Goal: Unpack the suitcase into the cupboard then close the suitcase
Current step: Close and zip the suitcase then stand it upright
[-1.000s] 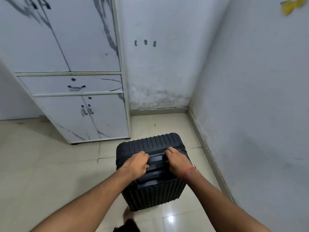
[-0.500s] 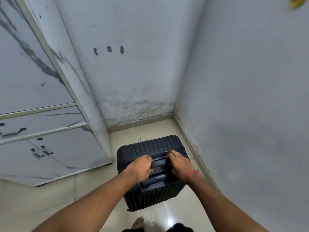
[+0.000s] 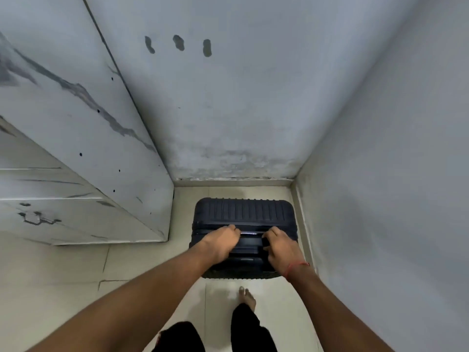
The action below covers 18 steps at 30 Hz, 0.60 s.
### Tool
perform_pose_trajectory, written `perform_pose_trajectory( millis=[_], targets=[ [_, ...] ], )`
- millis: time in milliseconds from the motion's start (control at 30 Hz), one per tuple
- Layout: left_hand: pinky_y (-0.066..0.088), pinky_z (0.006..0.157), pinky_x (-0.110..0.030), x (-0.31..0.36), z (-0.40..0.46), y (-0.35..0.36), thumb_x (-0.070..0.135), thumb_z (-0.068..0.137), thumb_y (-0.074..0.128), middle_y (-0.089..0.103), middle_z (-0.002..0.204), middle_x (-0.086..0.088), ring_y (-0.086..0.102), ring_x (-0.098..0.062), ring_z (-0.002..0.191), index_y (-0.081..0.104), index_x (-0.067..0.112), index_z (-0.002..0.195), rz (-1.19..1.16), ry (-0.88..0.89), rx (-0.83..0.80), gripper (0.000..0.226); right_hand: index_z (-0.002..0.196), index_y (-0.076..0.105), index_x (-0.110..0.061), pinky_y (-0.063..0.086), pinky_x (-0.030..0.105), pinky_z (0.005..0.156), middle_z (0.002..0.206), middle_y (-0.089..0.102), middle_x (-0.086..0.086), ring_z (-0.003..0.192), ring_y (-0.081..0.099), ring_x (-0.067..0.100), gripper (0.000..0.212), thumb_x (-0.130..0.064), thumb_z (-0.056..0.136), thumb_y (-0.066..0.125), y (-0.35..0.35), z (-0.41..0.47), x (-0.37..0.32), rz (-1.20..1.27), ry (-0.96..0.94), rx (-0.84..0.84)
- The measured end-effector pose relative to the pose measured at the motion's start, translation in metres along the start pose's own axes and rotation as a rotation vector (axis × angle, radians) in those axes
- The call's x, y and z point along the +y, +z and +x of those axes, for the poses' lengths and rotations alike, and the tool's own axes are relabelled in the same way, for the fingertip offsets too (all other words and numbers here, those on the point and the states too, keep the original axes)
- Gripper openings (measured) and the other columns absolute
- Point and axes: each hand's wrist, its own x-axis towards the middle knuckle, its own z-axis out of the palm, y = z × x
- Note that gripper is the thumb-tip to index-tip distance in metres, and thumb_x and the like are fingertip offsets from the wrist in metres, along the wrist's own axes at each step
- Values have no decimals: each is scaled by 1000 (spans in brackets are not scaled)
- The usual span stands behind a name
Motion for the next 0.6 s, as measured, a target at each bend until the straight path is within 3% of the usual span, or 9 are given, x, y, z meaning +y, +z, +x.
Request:
perform_pose_trajectory(
  millis=[233,600],
  targets=[
    [39,103,-37,-24,120,5,4,93,51,44,132,-11,48,-27,120,45,9,129,-125,-82,-85,37,109,57,-18,51,30,77,112,52,-3,101,53,18,26,-8,84,56,16,100,57,45,10,-60],
    [37,108,-35,-72,273,25,-2,88,56,43,133,-10,47,-26,122,46,10,132,-156,-65,-106,47,105,60,-16,48,22,76,109,55,-3,94,57,17,26,-5,82,59,72,224,120,68,85,-29]
  ],
)
